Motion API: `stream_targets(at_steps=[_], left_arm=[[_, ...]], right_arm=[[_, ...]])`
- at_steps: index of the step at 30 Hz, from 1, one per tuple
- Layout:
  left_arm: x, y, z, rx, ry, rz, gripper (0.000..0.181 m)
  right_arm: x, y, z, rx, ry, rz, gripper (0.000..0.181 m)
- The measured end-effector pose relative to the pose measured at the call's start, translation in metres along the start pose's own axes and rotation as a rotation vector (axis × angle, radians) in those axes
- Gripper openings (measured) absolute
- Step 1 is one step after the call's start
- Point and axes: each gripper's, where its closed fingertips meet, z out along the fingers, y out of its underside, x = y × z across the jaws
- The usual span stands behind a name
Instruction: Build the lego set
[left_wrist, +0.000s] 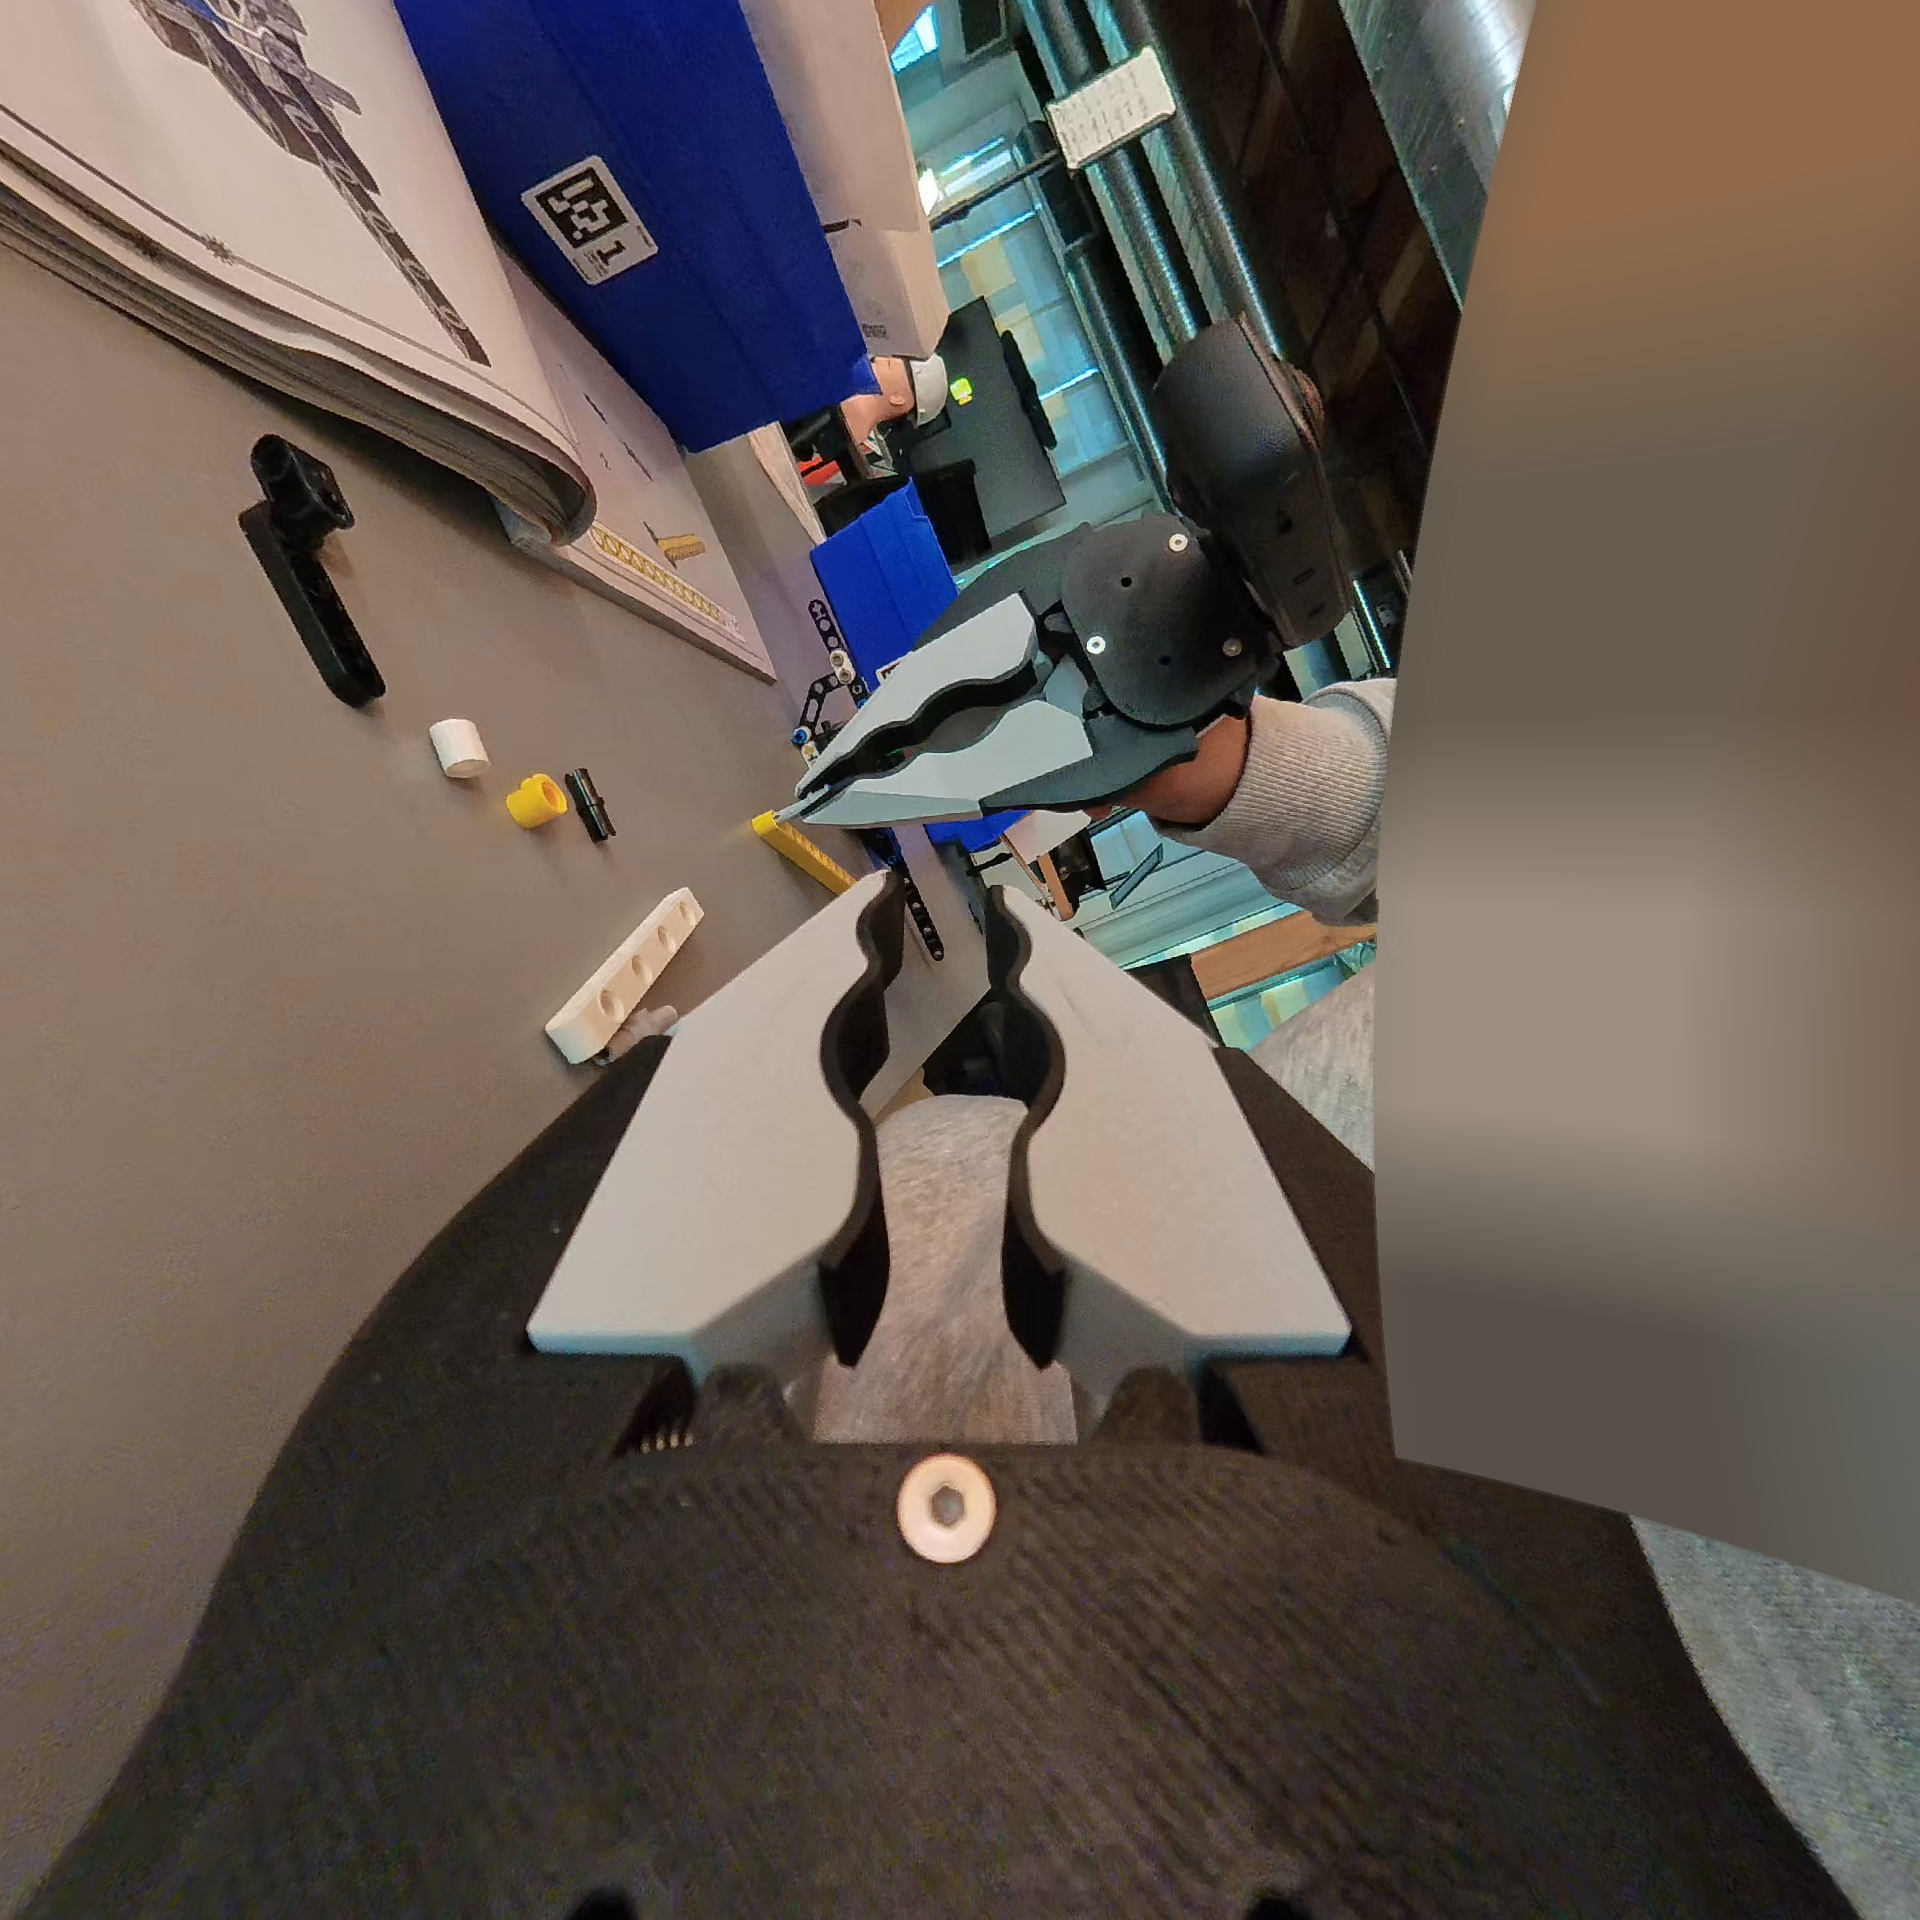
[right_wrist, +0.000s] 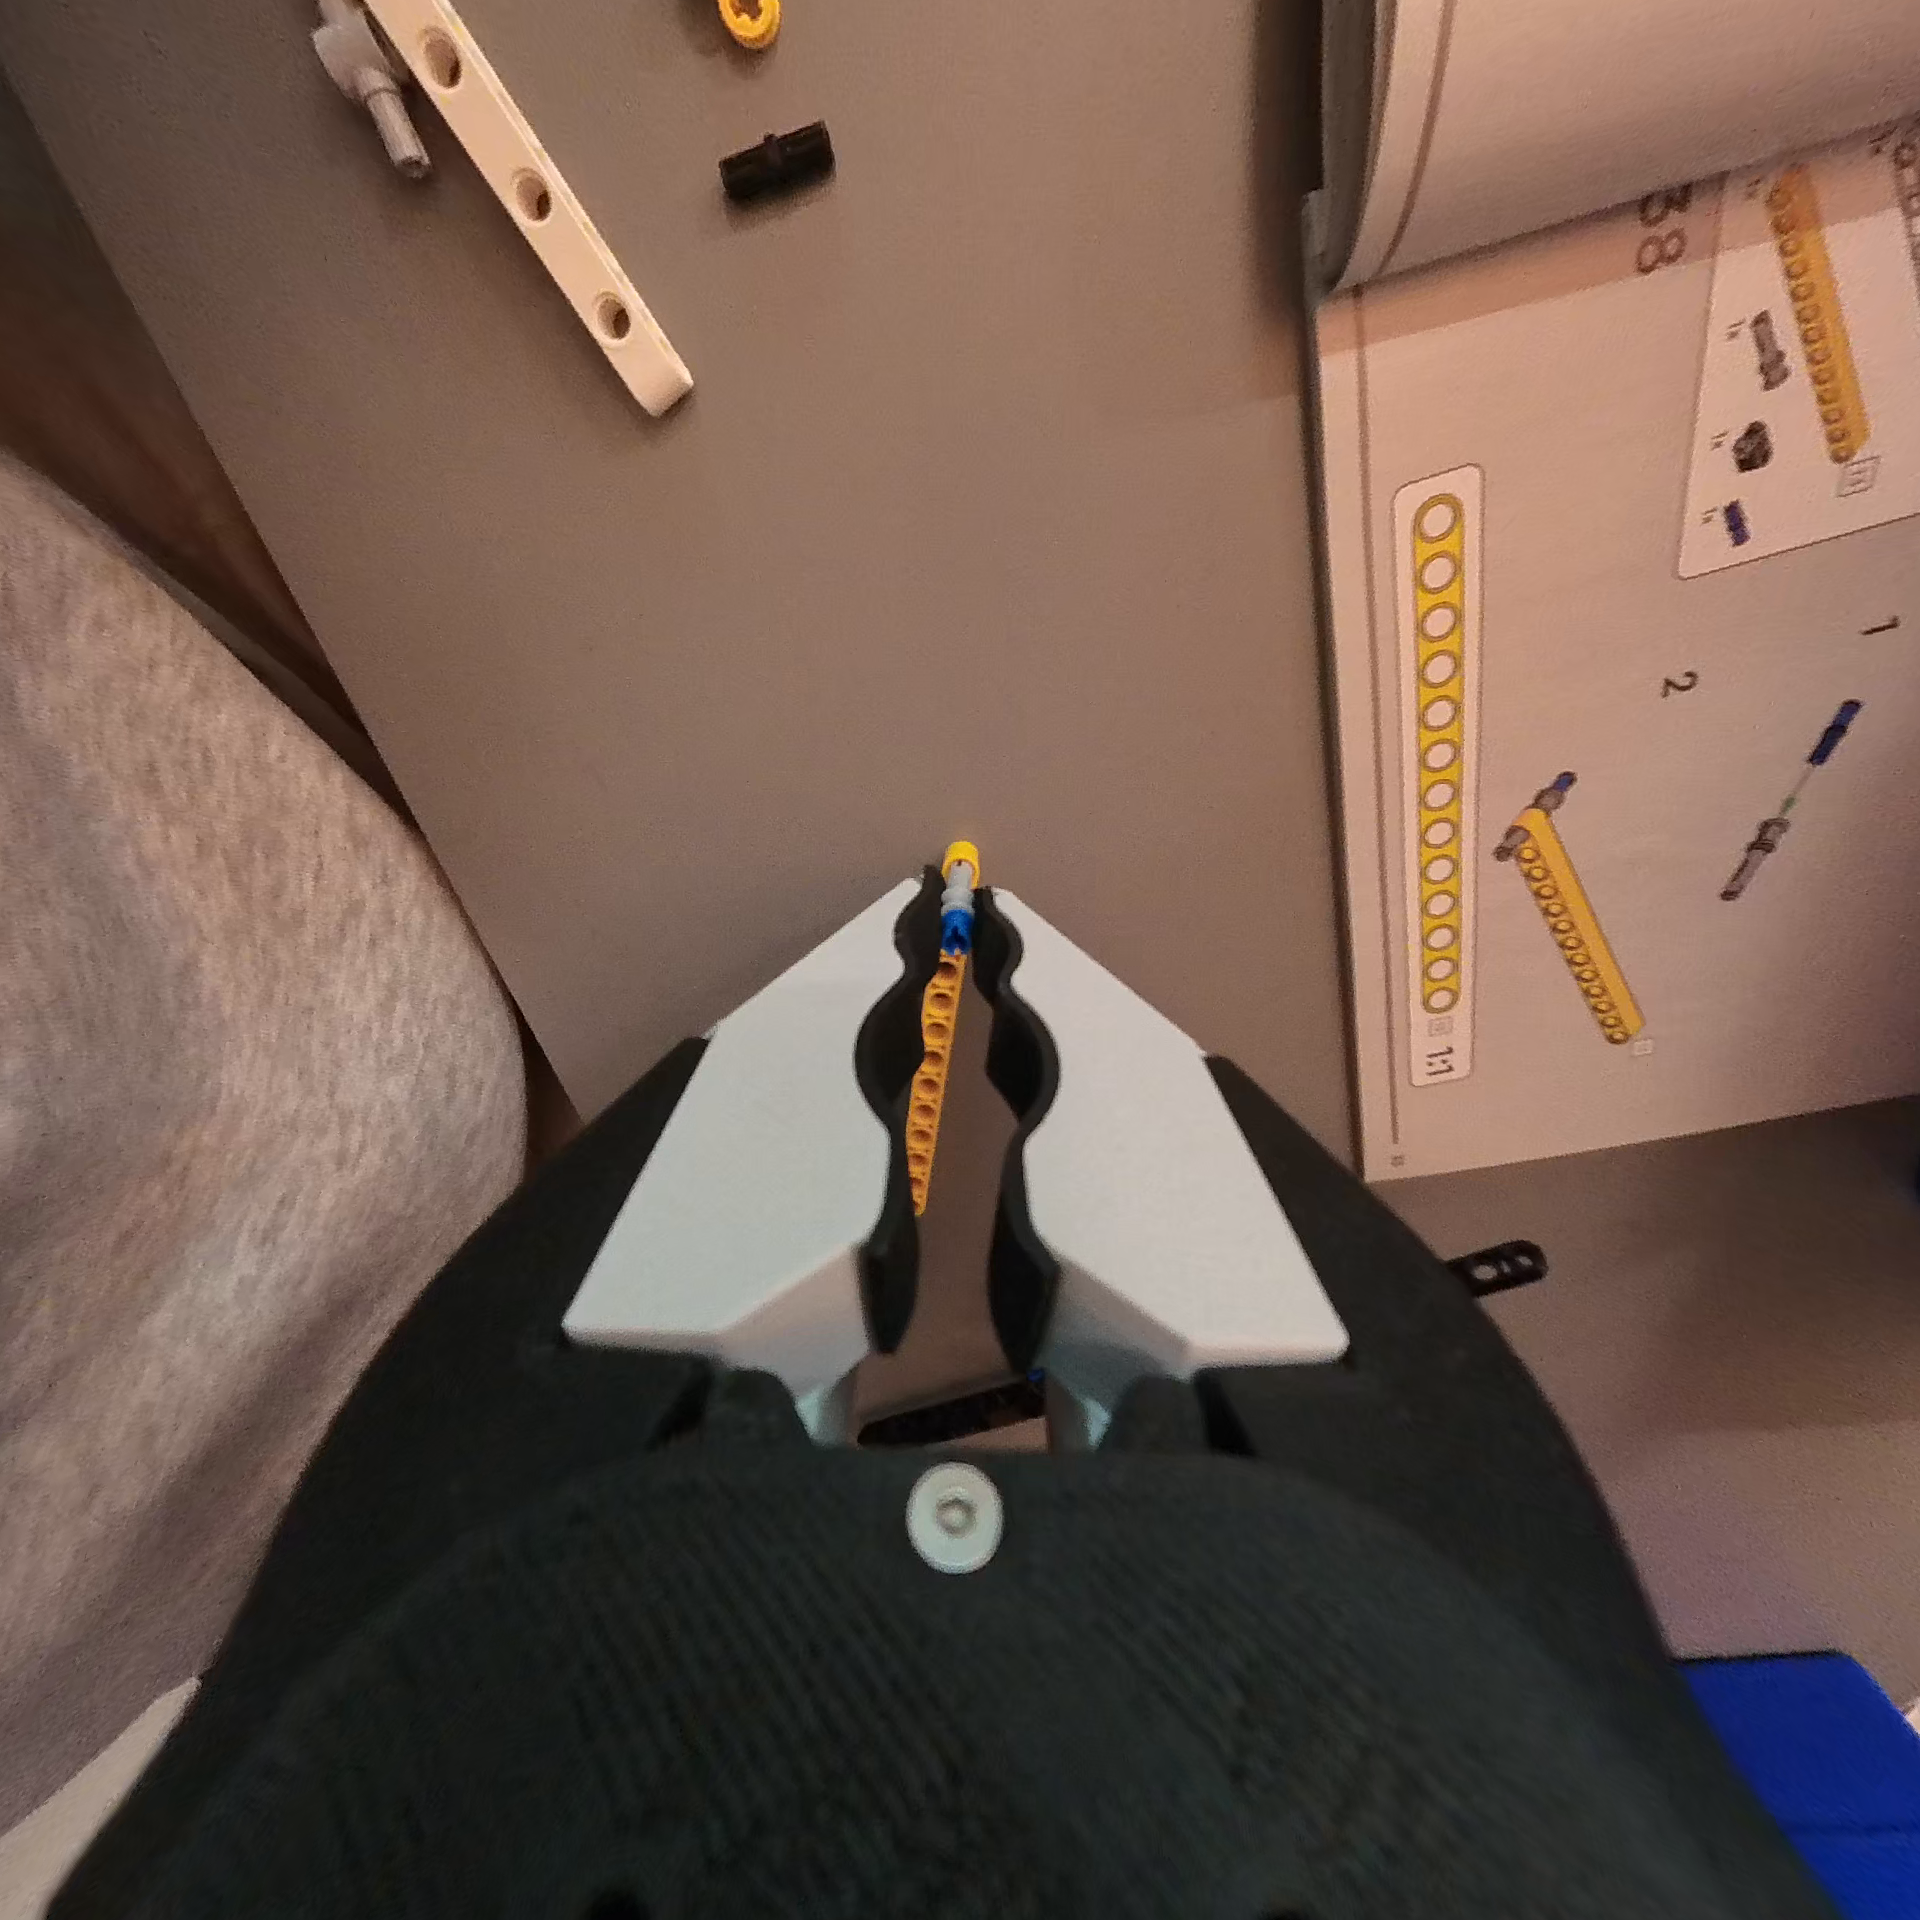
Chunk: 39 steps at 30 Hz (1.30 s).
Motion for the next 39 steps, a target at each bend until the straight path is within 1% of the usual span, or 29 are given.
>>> stream_targets(at_steps=[16,21,24,28,33,36,38,39], left_arm=[[-0.0001,0.0009,0.0003,-0.005,-0.001,-0.001,0.012],[-0.0023,-0.0001,0.0008,-0.009,0.004,-0.017,0.012],[-0.0017,0.0005,0.0013,-0.011,0.003,-0.015,0.012],[-0.0006,0.0018,0.0017,-0.011,-0.003,-0.004,0.012],[-0.0001,0.0008,0.0009,-0.008,0.002,-0.009,0.012],[0.0009,0.0011,0.0009,-0.007,0.002,-0.002,0.012],[0.0018,0.0019,0.0015,-0.009,-0.001,0.007,0.013],[0.0029,0.0029,0.002,-0.012,0.0,0.015,0.013]], right_arm=[[-0.0011,0.0007,0.0039,-0.002,0.012,-0.038,0.004],[0.0,0.0033,0.0072,0.025,0.064,-0.086,0.004],[0.0,0.0037,0.0068,0.059,0.055,-0.027,0.004],[0.0001,0.0034,0.0066,0.056,0.057,-0.059,0.005],[-0.0004,0.0022,0.0063,0.061,0.042,-0.049,0.005],[-0.0034,0.0044,0.006,0.075,0.036,-0.043,0.025],[-0.0027,0.0053,0.0027,0.103,0.05,-0.034,0.032],[-0.0006,0.0066,0.0014,0.113,0.066,-0.034,0.033]])
